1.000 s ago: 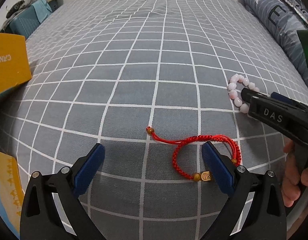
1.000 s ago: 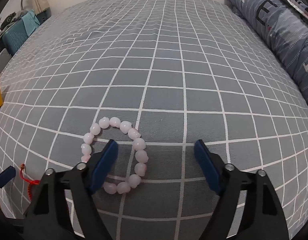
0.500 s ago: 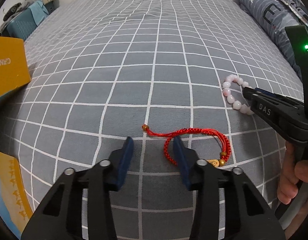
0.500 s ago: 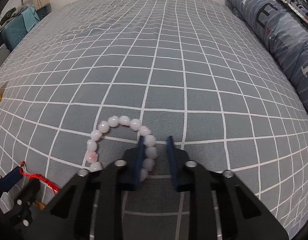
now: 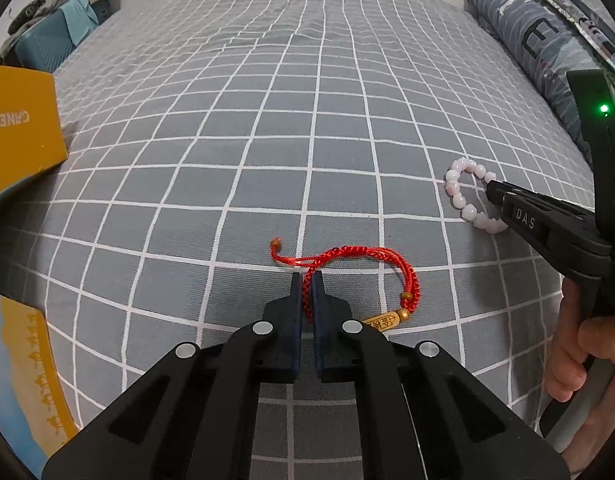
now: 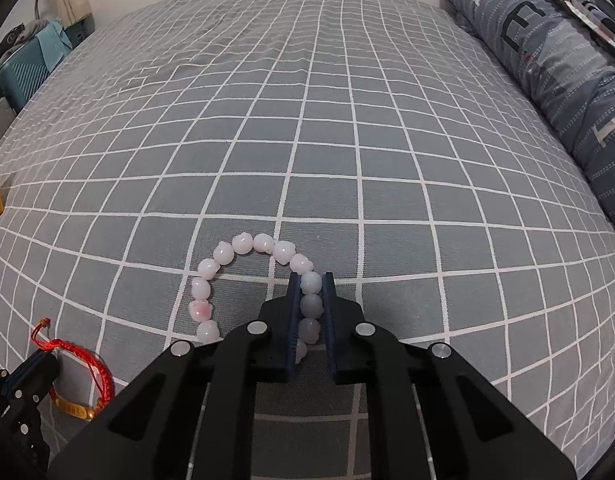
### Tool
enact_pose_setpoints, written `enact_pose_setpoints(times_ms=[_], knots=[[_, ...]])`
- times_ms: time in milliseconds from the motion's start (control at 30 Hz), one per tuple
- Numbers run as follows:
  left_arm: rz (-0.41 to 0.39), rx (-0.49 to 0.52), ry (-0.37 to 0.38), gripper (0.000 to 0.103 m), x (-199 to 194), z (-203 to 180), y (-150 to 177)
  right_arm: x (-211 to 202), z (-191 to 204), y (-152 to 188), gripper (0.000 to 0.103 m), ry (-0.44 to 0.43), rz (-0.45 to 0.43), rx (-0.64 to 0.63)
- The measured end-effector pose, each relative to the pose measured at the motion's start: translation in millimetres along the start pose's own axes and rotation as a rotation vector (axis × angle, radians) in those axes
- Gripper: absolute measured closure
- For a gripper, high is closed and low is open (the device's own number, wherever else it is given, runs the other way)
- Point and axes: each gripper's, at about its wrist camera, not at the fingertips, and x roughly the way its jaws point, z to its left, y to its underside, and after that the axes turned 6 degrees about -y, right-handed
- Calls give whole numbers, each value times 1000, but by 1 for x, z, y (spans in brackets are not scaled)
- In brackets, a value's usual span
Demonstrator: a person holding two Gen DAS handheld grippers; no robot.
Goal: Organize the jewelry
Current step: 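Grasp the red gold-tag bracelet with the left tool while the right tool grasps the pink bead bracelet, then carry the red gold-tag and pink bead bracelets in both tools into the box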
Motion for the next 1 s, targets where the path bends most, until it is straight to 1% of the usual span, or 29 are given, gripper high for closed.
enact_pose_setpoints(times_ms=[267,533,1000], knots=[[-17,3,2,99,-13,2,2,-15,2,-2,93,1,-20,0],[-48,0,8,99,-35,6,2,-36,7,-5,93,-5,-51,-5],[-85,5,-26,99,-69,15,9,-83,10,-8,93,-27,-120,-4]])
